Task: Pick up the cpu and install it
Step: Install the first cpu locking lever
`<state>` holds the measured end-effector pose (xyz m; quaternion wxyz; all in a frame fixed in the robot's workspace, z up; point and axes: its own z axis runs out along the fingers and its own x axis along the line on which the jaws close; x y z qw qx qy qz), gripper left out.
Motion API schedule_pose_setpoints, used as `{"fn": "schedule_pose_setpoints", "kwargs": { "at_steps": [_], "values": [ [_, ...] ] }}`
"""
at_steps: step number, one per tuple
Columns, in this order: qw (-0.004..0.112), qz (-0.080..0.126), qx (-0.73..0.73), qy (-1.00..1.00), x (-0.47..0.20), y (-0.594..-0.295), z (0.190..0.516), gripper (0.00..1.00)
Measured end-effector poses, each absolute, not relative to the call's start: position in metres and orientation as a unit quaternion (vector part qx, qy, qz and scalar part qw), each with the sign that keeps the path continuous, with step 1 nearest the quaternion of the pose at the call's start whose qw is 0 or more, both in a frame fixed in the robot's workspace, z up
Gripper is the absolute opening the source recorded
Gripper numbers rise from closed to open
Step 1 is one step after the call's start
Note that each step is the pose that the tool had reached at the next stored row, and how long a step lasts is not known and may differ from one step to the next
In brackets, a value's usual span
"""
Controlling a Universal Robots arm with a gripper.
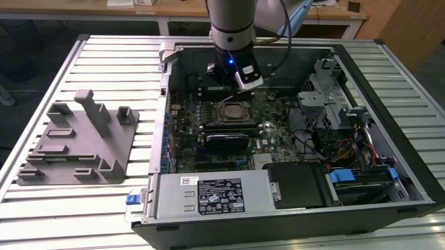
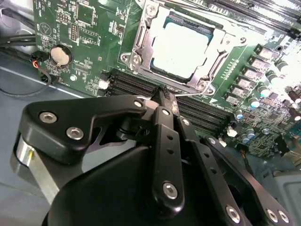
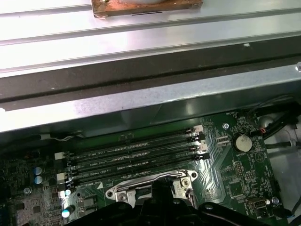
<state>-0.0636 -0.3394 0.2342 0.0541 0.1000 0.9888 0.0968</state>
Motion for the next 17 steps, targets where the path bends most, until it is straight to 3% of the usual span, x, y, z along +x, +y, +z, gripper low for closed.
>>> {"fn": "schedule_pose_setpoints", "kwargs": {
  "at_steps": [17],
  "values": [
    [0.053, 0.096, 0.084, 0.990, -0.0636, -0.3363, 0.2300, 0.11]
  ]
}}
